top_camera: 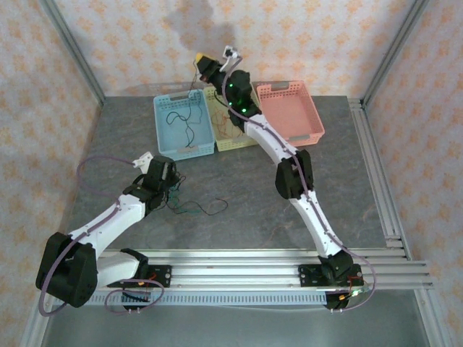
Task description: Untangle the cables
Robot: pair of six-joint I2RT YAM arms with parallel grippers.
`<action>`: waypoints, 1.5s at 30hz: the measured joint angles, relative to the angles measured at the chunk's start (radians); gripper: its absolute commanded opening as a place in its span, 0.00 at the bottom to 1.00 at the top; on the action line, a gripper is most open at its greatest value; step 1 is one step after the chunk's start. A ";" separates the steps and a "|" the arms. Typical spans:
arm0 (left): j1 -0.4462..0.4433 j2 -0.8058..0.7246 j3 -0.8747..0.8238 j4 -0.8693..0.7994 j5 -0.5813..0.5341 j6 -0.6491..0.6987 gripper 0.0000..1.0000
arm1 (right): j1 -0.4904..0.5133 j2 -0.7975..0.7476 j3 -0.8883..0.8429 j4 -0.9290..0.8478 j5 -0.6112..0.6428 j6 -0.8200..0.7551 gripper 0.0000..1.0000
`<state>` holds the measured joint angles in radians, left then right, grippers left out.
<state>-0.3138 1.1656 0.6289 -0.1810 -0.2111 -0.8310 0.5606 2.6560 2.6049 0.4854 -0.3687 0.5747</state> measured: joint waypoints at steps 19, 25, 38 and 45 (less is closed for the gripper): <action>0.000 0.027 0.000 0.000 0.001 0.001 0.00 | 0.043 -0.014 -0.418 -0.050 -0.104 -0.113 0.38; 0.000 0.027 0.000 0.003 0.017 0.002 0.00 | 0.039 -0.323 -0.760 -0.025 -0.103 -0.234 0.39; -0.005 -0.069 -0.047 0.117 0.148 0.080 0.00 | 0.023 -0.869 -1.582 0.227 -0.204 -0.589 0.42; -0.113 0.040 0.055 0.145 0.267 0.179 0.00 | 0.058 -0.696 -1.747 0.319 -0.347 -0.610 0.49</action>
<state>-0.4263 1.2060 0.6838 -0.0357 0.0563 -0.6525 0.6189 1.9602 0.8581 0.8047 -0.7155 -0.0353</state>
